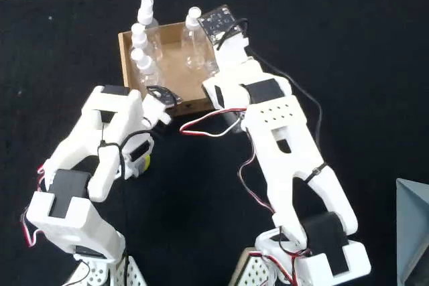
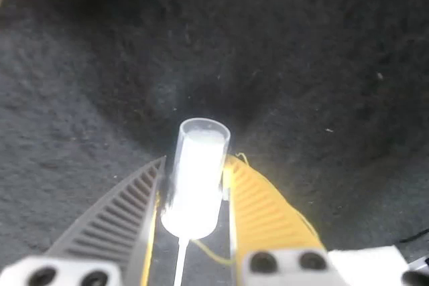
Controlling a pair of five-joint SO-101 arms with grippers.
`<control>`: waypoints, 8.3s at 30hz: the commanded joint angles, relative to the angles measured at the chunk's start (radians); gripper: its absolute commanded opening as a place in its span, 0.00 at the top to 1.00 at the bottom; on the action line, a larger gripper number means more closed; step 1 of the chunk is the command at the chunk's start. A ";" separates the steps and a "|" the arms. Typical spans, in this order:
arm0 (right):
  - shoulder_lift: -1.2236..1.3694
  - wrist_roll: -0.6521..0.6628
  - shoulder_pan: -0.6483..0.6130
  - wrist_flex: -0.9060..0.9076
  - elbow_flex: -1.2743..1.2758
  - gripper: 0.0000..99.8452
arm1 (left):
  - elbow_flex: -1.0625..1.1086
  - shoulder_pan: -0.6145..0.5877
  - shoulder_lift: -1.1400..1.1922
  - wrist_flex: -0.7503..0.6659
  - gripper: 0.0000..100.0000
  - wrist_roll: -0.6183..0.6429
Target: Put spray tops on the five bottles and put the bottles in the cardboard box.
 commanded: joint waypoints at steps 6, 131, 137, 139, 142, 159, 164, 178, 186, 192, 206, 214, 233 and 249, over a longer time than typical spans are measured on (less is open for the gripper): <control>-0.056 0.000 0.043 -0.026 -0.008 0.97 | -0.031 0.039 -0.114 0.017 0.96 0.112; -0.642 -0.084 -0.023 -0.526 0.601 0.97 | 0.673 -0.286 -1.679 -0.468 0.97 1.261; -0.641 -0.084 -0.061 -0.526 0.602 0.97 | 0.710 -0.329 -1.775 -0.470 0.97 1.367; -0.641 -0.084 -0.072 -0.526 0.610 0.97 | 0.733 -0.337 -1.809 -0.485 0.97 1.395; -0.644 -0.083 -0.091 -0.526 0.616 0.97 | 0.806 -0.338 -1.866 -0.560 0.97 1.427; -0.645 -0.083 -0.101 -0.526 0.618 0.97 | 0.920 -0.437 -1.924 -0.687 0.97 1.583; -0.648 -0.017 -0.106 -0.522 0.619 0.97 | 0.923 -0.437 -1.924 -0.684 0.97 1.605; -0.648 0.032 -0.180 -0.526 0.657 0.97 | 0.915 -0.458 -1.924 -0.683 0.97 1.608; -0.647 0.199 -0.276 -0.528 0.714 0.97 | 0.915 -0.530 -1.924 -0.687 0.97 1.715; -0.642 0.236 -0.281 -0.528 0.716 0.97 | 0.903 -0.530 -1.926 -0.680 0.97 1.746; -0.642 0.387 -0.345 -0.821 0.906 0.97 | 0.849 -0.519 -1.926 -0.687 0.97 1.804; -0.641 0.393 -0.356 -0.825 0.914 0.97 | 0.843 -0.479 -1.926 -0.730 0.97 1.803; -0.639 0.448 -0.354 -0.824 0.917 0.97 | 0.789 -0.386 -1.926 -0.758 0.97 1.768; -0.639 0.448 -0.351 -0.827 0.917 0.97 | 0.685 -0.265 -1.926 -0.562 0.97 1.689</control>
